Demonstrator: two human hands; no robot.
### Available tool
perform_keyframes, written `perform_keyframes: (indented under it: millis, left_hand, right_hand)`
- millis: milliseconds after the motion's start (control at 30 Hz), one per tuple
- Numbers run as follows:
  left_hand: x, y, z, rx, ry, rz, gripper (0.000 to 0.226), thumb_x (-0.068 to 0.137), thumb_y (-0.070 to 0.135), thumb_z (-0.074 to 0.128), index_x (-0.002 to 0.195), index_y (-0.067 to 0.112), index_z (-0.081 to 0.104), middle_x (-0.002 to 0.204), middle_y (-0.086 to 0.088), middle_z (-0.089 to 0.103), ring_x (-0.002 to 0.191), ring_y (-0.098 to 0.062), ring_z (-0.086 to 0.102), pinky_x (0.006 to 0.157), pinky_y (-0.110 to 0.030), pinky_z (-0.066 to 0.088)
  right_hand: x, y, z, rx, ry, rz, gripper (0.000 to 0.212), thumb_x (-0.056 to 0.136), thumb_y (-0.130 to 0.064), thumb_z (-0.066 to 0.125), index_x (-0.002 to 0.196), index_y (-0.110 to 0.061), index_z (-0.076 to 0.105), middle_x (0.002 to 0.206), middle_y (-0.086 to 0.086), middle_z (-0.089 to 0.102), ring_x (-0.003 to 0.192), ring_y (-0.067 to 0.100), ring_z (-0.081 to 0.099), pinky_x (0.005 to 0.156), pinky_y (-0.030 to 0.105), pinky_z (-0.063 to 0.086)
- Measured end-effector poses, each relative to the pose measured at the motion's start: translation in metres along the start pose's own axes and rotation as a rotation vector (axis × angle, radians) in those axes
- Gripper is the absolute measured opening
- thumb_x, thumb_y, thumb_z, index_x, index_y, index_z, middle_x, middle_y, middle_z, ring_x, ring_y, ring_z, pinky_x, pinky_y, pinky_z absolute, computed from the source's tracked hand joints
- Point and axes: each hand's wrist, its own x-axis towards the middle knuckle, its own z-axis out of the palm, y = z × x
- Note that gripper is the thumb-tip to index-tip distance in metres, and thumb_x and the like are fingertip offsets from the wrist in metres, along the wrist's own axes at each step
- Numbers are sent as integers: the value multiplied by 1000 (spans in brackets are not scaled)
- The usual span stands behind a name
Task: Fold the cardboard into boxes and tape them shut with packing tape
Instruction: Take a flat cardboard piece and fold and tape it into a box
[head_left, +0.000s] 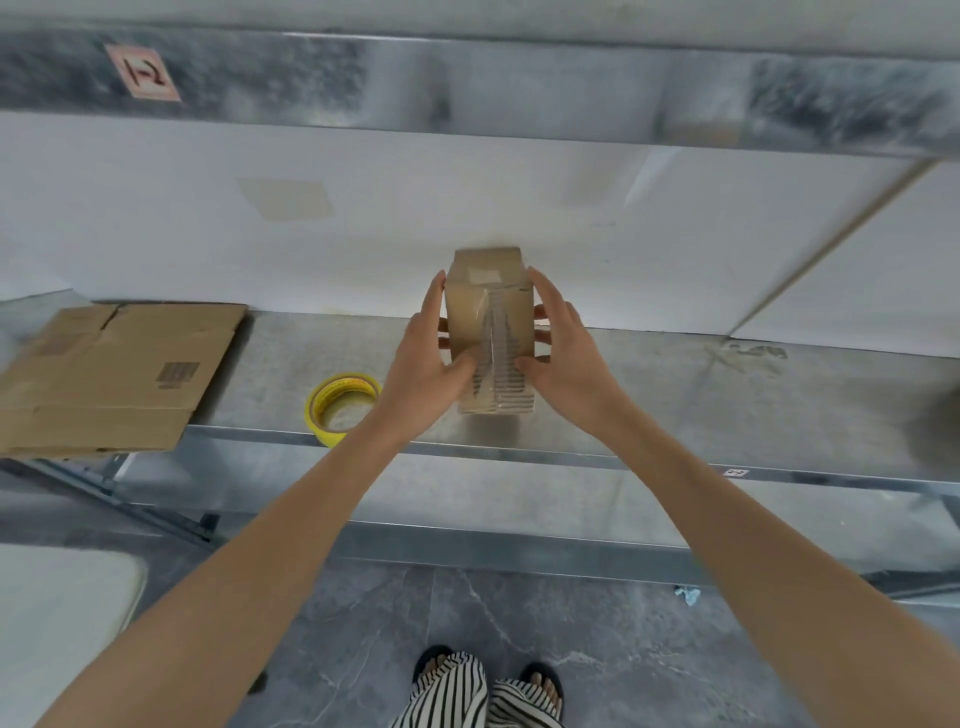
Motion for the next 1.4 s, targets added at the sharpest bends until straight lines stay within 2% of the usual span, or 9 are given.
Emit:
perform_keyframes:
  millis: [100, 267, 467, 667, 833, 933, 1067, 1167, 1400]
  left_hand:
    - [-5, 2, 3, -17, 53, 70, 72, 91, 14, 61, 147, 29, 19, 121, 1, 53, 102, -3, 56, 85, -19, 47]
    - [-15, -4, 14, -57, 53, 56, 56, 92, 8, 58, 139, 20, 29, 100, 18, 56, 94, 5, 57, 74, -4, 44]
    - [-27, -28, 28, -14, -59, 33, 57, 95, 26, 55, 143, 18, 25, 113, 7, 56, 106, -10, 58, 79, -22, 51]
    - [-27, -36, 17, 66, -102, 28, 62, 91, 6, 49, 145, 24, 23, 125, 4, 55, 120, -13, 51, 90, -33, 49]
    - [-27, -50, 0, 169, 70, -112, 61, 92, 6, 42, 148, 21, 23, 137, -5, 48, 118, -18, 50, 89, -34, 44]
    - [-24, -72, -10, 319, 226, -283, 42, 93, 15, 49, 134, 9, 41, 126, -9, 52, 107, -27, 54, 79, -30, 37]
    - [-27, -97, -16, 513, 82, -475, 17, 87, 21, 56, 82, 8, 47, 76, -5, 49, 74, -28, 48, 60, -31, 32]
    - [-29, -103, -19, 672, 22, -449, 22, 86, 7, 48, 66, 11, 39, 66, -4, 45, 71, -30, 46, 60, -32, 31]
    - [-27, -74, -43, 614, 60, -38, 12, 90, 8, 49, 83, 6, 57, 91, -9, 57, 76, -30, 52, 61, -33, 36]
  right_hand:
    - [-7, -2, 2, 47, 74, -39, 62, 85, 0, 58, 132, -32, 34, 126, -3, 41, 115, 14, 53, 80, 25, 56]
    - [-15, 8, 6, -41, 107, -64, 54, 87, -3, 57, 130, -29, 38, 133, -4, 40, 115, 13, 50, 93, 35, 52]
    - [-28, 26, 18, -231, -24, 31, 63, 90, -12, 57, 145, -20, 28, 148, 1, 30, 120, 19, 47, 94, 25, 45]
    - [-23, 12, 19, -221, 70, 13, 47, 86, -27, 65, 127, -17, 44, 140, -2, 35, 102, 6, 44, 86, 18, 39]
    - [-14, 5, 20, -277, 86, -20, 45, 89, -36, 59, 129, -20, 48, 150, 0, 29, 132, 20, 36, 107, 36, 34]
    - [-11, -4, 17, -307, 108, -40, 45, 92, -33, 56, 134, -17, 47, 152, 4, 29, 138, 20, 28, 113, 35, 25]
    - [-9, -11, 17, -330, 91, -49, 45, 94, -30, 54, 136, -17, 46, 152, 3, 31, 139, 19, 27, 114, 35, 22]
    - [-6, -17, 19, -329, 90, -89, 41, 93, -25, 55, 133, -16, 50, 147, 5, 39, 137, 20, 32, 113, 39, 25]
    - [5, -43, 20, -269, -9, -168, 45, 90, -10, 52, 135, -14, 48, 142, 1, 45, 133, 18, 39, 111, 29, 28]
